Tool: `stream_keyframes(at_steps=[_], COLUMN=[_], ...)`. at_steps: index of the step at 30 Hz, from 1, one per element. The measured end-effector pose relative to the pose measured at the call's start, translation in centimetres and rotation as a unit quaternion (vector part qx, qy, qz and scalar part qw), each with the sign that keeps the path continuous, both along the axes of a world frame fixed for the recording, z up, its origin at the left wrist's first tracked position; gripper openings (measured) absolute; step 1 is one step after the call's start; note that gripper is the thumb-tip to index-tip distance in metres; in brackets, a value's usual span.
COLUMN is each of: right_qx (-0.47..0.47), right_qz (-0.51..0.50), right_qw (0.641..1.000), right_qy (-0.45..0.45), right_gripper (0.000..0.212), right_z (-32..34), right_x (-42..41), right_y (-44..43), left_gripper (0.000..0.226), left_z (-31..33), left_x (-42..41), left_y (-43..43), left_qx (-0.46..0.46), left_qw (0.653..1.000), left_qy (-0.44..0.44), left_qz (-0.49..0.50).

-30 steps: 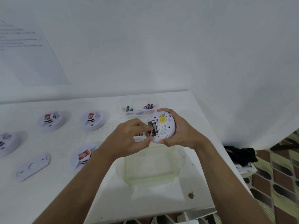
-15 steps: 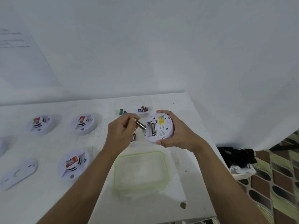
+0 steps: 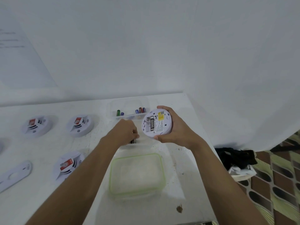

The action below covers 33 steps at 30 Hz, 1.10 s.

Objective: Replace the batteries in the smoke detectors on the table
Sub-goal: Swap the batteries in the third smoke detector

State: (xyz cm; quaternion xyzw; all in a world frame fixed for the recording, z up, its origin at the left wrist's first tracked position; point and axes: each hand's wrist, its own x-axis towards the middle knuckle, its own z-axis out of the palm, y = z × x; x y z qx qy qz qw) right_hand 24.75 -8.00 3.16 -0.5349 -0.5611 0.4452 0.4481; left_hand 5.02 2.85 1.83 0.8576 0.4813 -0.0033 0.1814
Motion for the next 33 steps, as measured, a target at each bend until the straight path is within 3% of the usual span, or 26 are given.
stream_keyframes(at_steps=[4,8,11,18,27,33], right_qx=[0.005,0.006,0.006,0.005,-0.004,-0.003], right_qz=[-0.001,0.0,0.002,0.024,0.04,0.055], right_qw=[1.0,1.0,1.0,1.0,0.999,0.998], right_qy=[0.011,0.015,0.024,0.017,-0.009,-0.025], right_gripper=[0.092,0.093,0.091,0.09,0.087,0.086], right_z=[0.0,-0.1,-0.2,-0.1,0.0,0.5], right_x=[0.0,0.1,0.1,-0.3,-0.1,0.3], right_y=[0.0,-0.1,-0.2,-0.3,-0.2,0.0], left_gripper=[0.019,0.011,0.012,0.023,0.035,0.027], left_z=[0.5,1.8,3.1,3.0,3.1,3.2], left_x=[-0.2,-0.9,-1.1,-0.8,-0.7,0.1], left_y=[0.0,-1.6,-3.3,-4.2,-4.6,-5.1], left_qx=[0.043,0.162,0.15,0.148,0.163,0.17], left_qw=[0.998,0.959,0.937,0.927,0.93,0.931], left_qy=[-0.037,-0.222,-0.317,-0.32,-0.287,-0.28], left_qz=[0.03,0.063,-0.006,-0.125,-0.161,-0.162])
